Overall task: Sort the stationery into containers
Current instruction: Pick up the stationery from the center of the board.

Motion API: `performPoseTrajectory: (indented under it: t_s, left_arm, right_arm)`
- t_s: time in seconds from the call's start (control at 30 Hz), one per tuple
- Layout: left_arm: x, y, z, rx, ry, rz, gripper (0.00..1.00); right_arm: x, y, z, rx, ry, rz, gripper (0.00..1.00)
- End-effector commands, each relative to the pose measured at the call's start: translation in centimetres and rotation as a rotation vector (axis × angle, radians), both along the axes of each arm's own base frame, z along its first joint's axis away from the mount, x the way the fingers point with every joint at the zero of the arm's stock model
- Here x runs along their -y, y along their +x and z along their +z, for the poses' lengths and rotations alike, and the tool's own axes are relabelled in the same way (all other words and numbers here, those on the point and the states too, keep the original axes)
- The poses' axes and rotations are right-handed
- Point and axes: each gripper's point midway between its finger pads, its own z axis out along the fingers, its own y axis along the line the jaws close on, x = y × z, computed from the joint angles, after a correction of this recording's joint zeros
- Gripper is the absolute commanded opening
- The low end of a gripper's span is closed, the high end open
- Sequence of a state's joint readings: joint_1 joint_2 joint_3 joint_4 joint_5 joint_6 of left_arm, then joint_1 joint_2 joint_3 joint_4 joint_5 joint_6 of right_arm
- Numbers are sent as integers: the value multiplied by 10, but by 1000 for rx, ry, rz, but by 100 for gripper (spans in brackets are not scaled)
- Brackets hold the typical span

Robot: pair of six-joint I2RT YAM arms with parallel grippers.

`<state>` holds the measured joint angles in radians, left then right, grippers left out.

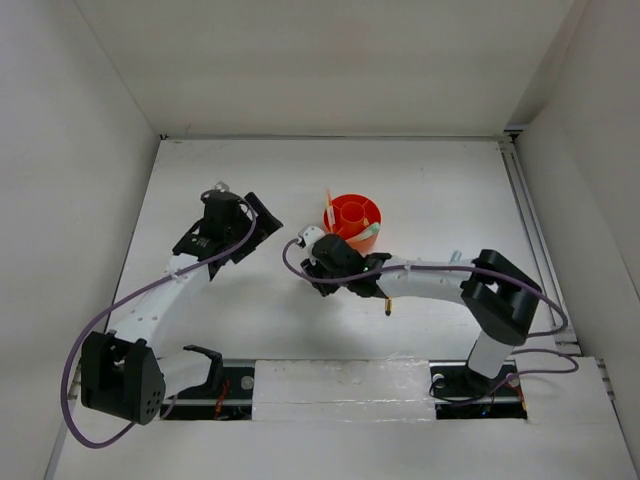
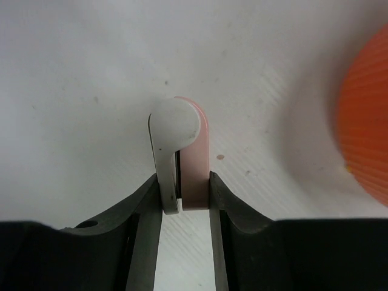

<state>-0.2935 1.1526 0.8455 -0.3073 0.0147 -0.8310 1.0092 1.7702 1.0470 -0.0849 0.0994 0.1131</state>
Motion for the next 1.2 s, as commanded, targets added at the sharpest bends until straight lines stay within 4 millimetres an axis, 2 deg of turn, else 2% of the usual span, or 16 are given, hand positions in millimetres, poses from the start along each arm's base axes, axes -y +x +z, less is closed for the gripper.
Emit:
performPoseTrajectory:
  t_s: [0.0,0.03,0.07,0.1,0.23,0.4,0.5,0.63,0.7,0.73,0.83,0.9,0.97,1.0,1.1,1.17]
  left_arm:
    - [41,0,25,114,-154,-213,100]
    - [55,-5,29,131,-218,-275,100]
    - [59,-11,26,110,-248,-297,100]
    - [67,-9,36,151,-290,-328,100]
    - [90,-16,42,169,-398,-435,100]
    - [103,-18,57,200,-475,-505,100]
    - [104,-17,60,209,-483,-503,90]
    - [106,-20,47,177,-482,-506,81]
    - [108,-18,49,193,-488,-519,75]
    - [108,-22,44,178,-493,-527,69]
    - [110,-21,42,177,-505,-531,59]
    - [111,-21,41,173,-509,-538,58]
    - [113,-21,42,179,-515,-551,57]
    - [114,-22,42,171,-527,-553,46]
    - [114,-21,44,180,-528,-555,34]
    - [115,-20,48,191,-528,-557,22]
  right_arm:
    - [-5,26,75,134,182,-172,0]
    - [-3,30,89,163,211,-206,0]
    - [-5,32,94,168,221,-207,0]
    - [-2,36,102,191,240,-240,0]
    - [-2,48,123,237,288,-301,0]
    - [-10,50,141,248,347,-301,0]
    - [-11,51,157,267,392,-303,0]
    - [-11,51,167,278,417,-303,0]
    - [-10,50,175,287,437,-304,0]
    - [-11,48,180,287,451,-295,0]
    - [-11,48,186,289,479,-300,0]
    - [-9,47,198,304,514,-301,0]
    - [-9,47,198,304,514,-301,0]
    - [-9,47,198,304,514,-301,0]
    - [-10,45,198,299,517,-291,0]
    - [-11,44,198,295,519,-283,0]
